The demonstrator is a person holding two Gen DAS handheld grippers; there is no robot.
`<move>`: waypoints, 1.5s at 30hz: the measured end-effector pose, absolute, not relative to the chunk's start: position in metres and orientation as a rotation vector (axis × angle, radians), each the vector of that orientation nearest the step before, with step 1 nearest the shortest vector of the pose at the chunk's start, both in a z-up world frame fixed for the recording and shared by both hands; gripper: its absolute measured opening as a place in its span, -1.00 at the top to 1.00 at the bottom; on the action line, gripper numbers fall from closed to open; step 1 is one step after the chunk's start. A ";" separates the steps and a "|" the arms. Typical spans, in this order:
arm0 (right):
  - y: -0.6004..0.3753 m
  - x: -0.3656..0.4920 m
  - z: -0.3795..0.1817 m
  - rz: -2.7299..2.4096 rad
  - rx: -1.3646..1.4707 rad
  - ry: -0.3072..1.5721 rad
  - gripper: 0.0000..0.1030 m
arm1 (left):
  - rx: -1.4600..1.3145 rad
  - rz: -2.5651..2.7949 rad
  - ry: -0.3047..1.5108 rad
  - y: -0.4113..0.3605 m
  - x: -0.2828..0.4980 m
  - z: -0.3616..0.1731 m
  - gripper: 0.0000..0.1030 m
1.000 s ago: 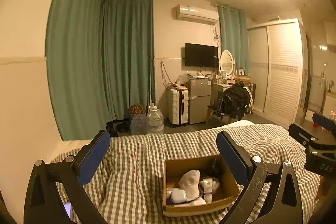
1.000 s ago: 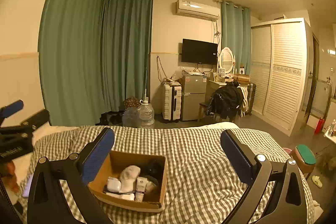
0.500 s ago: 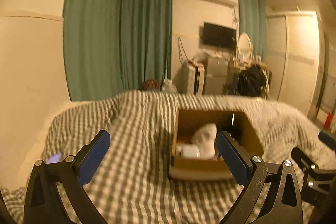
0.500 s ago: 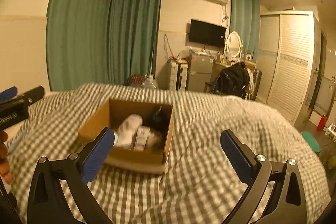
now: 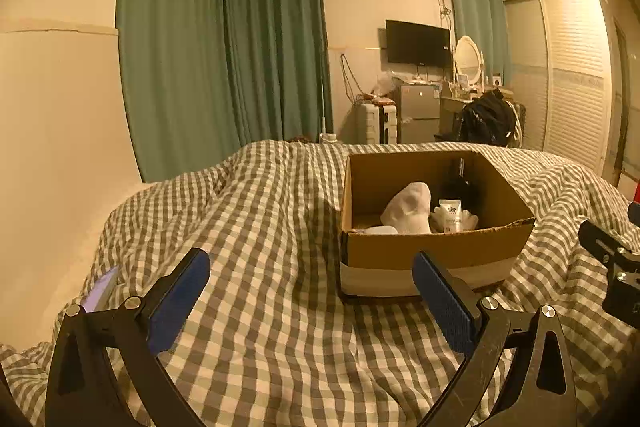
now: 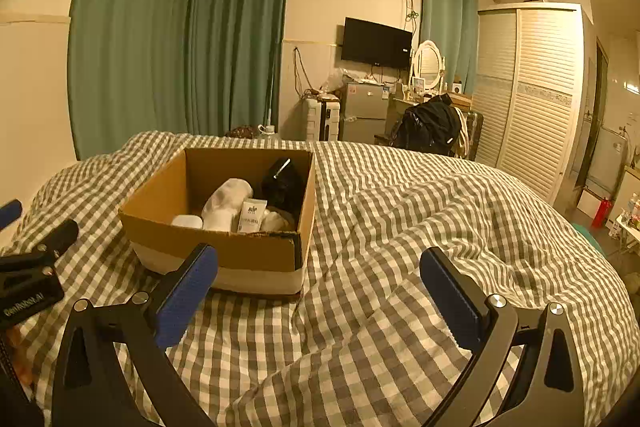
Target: Organize objects
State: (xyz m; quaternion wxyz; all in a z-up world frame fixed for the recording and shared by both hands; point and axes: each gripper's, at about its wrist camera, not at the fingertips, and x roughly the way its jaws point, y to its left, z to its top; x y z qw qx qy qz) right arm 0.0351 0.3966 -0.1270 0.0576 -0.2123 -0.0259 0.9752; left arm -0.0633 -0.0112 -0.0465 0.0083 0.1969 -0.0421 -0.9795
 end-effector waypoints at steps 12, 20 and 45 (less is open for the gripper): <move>0.390 0.031 -0.131 2.945 -0.674 -0.129 -0.97 | 0.646 -3.066 -0.171 -0.009 -0.062 -0.050 -1.00; 0.386 0.029 -0.134 2.945 -0.689 -0.161 -0.97 | 0.662 -3.063 -0.156 -0.011 -0.062 -0.050 -1.00; 0.384 0.028 -0.137 2.938 -0.709 -0.172 -0.97 | 0.664 -3.067 -0.170 -0.008 -0.062 -0.051 -1.00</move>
